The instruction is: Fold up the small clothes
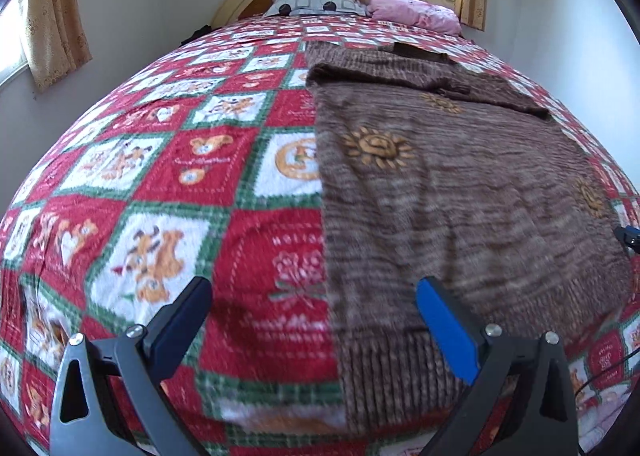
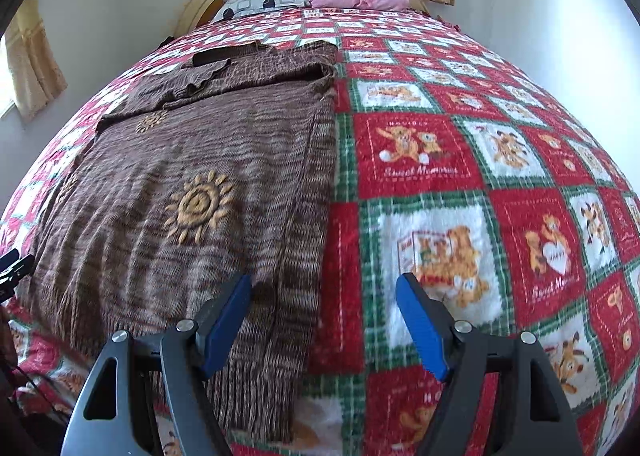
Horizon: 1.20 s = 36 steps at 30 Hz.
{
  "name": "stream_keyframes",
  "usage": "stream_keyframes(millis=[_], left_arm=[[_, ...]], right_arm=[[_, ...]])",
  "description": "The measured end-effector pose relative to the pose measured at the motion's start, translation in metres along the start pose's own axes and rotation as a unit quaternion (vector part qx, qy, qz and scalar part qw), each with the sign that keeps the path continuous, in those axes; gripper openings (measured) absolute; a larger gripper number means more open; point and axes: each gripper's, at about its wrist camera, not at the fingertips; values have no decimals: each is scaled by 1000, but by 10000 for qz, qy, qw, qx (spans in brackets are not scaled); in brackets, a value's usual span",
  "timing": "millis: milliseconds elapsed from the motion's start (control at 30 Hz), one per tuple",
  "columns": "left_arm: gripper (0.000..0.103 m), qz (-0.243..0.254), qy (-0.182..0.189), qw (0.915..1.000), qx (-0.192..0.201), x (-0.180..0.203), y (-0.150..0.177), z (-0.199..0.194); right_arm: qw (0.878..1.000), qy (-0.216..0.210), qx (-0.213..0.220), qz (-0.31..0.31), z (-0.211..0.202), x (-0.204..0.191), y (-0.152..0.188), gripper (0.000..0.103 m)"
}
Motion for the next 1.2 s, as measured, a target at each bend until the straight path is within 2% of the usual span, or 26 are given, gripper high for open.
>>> stream_keyframes(millis=[133,233,400,533,733,767,800,833,867,900,933,967,1100,1200], left_arm=[[103,-184,151,9997,36,-2,7,-5],[103,-138,215,9997,65,1,12,-10],[98,-43,317,9994,102,9,17,-16],[95,-20,331,9994,74,10,21,-21],[95,-2,379,9993,63,10,23,-20],[95,3,394,9992,30,10,23,-20],[94,-13,417,9991,2,9,22,-20],[89,-8,429,9991,-13,9,22,-20],[78,22,469,9989,-3,9,22,-23],[71,52,489,9988,15,9,21,-25],[57,69,543,9985,15,10,21,-27],[48,85,634,9980,6,11,21,-29],[47,155,680,9976,41,13,23,-31],[55,9,672,9977,83,11,24,-30]], right_arm=[[9999,-104,-32,57,-9,3,10,75],[9996,-253,-57,150,-17,5,19,75],[9992,-367,-49,147,-27,2,29,54],[9980,-586,-92,196,-31,-1,33,50],[9980,-607,-108,113,-29,-6,37,41],[9980,-612,-106,136,-29,-5,37,36],[9976,-656,-113,167,-30,-4,37,23],[9958,-850,-140,322,-31,0,37,15],[9941,-974,-168,447,-30,3,38,7],[9934,-1023,-177,488,-30,5,38,7],[9929,-1062,-179,510,-29,6,39,7],[9923,-1101,-184,541,-29,7,39,7],[9910,-1175,-169,613,-28,8,39,9],[9921,-1161,-128,465,-30,3,39,14]])
Point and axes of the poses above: each gripper's, at about its wrist camera, not at the fingertips, and z roughly the way its jaws point, x to its right, y to its underside, and after that the axes turned 10 degrees about x, right-handed
